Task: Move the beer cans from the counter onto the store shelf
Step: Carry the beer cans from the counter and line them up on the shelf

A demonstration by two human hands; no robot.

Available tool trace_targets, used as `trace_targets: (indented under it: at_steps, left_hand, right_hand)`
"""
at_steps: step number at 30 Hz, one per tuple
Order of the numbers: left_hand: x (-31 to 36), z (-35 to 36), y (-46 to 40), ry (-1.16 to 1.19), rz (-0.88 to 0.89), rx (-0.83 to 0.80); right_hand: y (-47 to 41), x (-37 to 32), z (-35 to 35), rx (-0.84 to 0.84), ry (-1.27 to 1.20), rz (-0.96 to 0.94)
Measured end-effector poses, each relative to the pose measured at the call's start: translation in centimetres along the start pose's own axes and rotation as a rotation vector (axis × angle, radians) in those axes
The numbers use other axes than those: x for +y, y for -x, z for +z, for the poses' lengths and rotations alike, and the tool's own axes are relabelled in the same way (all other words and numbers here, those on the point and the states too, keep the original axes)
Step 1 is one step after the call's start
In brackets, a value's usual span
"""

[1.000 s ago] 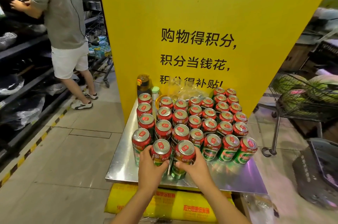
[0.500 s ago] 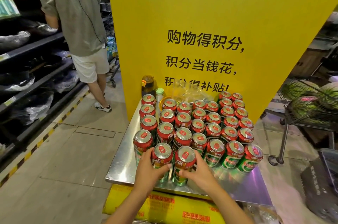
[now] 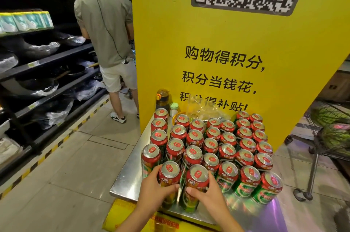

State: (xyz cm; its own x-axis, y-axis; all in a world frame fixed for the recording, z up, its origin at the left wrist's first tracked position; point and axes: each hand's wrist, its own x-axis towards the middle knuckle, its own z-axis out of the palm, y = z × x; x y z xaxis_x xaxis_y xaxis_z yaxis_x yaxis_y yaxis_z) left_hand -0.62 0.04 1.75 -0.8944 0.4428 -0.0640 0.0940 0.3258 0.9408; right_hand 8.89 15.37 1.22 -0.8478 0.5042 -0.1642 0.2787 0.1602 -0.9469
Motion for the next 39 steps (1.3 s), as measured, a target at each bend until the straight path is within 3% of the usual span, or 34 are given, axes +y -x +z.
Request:
trace_targets:
  at_steps: [8,15,24,30,39]
  left_hand:
    - [4.1,-4.5,5.0,0.220,-0.006,0.162]
    - [6.8,-14.9,11.5,0.371,0.032,0.401]
    - [3.7,-33.7,22.7,0.384,-0.007,0.712]
    - [-0.4,-46.2,30.7,0.251,-0.063,0.975]
    - [-5.1,-60.7,35.9,0.245,-0.129,1.272]
  right_hand:
    - [2.6,-7.4,-2.2,-0.114,-0.008,-0.128]
    - [6.0,-16.9,4.3,-0.314,-0.154,-0.265]
    - [12.1,-24.3,23.6,-0.622,-0.233,-0.342]
    - [16.7,-27.6,39.4,-0.843,-0.206,-0.378]
    - [20.8,-32.8,59.4,-1.091,-0.141,-0.379]
